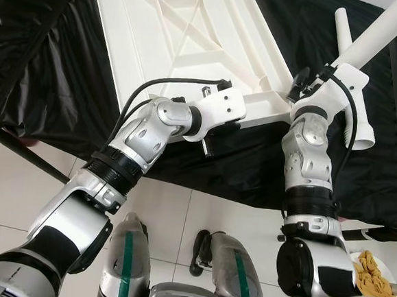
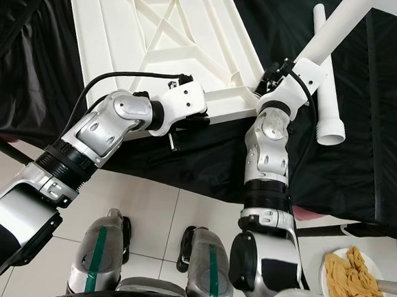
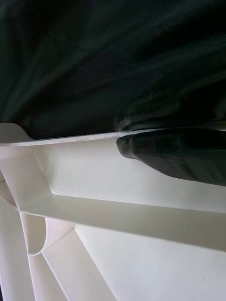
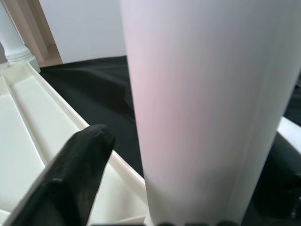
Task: Building children table
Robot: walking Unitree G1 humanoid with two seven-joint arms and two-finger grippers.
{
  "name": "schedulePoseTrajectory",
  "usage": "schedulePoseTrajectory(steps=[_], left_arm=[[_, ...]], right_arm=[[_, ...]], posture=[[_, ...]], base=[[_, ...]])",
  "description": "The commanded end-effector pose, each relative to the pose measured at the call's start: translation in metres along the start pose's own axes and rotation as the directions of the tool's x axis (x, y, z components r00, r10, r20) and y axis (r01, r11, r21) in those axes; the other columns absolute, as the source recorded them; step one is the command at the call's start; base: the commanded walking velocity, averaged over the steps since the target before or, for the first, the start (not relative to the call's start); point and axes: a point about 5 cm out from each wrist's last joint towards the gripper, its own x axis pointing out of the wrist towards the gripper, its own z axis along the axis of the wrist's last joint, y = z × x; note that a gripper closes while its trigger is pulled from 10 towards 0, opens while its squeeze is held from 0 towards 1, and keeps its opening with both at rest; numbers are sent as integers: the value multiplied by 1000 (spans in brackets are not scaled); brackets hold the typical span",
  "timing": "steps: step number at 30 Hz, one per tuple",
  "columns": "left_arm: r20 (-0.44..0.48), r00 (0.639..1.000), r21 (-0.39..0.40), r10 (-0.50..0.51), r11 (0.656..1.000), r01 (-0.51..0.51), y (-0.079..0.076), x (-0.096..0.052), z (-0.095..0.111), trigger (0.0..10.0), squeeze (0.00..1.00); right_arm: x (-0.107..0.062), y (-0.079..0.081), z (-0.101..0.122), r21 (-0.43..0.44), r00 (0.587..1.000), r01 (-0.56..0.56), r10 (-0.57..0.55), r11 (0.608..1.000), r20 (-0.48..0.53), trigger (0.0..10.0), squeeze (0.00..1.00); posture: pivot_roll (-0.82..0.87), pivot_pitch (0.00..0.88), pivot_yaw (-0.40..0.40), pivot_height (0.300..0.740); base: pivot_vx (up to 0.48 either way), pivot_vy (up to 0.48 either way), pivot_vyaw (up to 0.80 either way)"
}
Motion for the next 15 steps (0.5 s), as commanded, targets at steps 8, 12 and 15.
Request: schedulePoseTrajectory(steps=[8,12,15], left_arm=[[18,998,21,-53,998,52,-8,6,4,10000,0],[15,999,22,-50,999,49,-8,5,3,10000,0],[13,999,22,-46,999,45,-6,5,3,10000,0]], right_arm=[[-12,-22,0,-12,999,25,-24,1000,41,10000,0],[-21,-37,0,34,995,80,-82,996,50,10000,0],[-27,-48,2,117,990,127,-134,985,50,10000,0]], posture=[[77,0,-97,740],[71,0,-93,740],[59,1,-84,740]], base=[[0,0,0],[0,0,0],[0,0,0]])
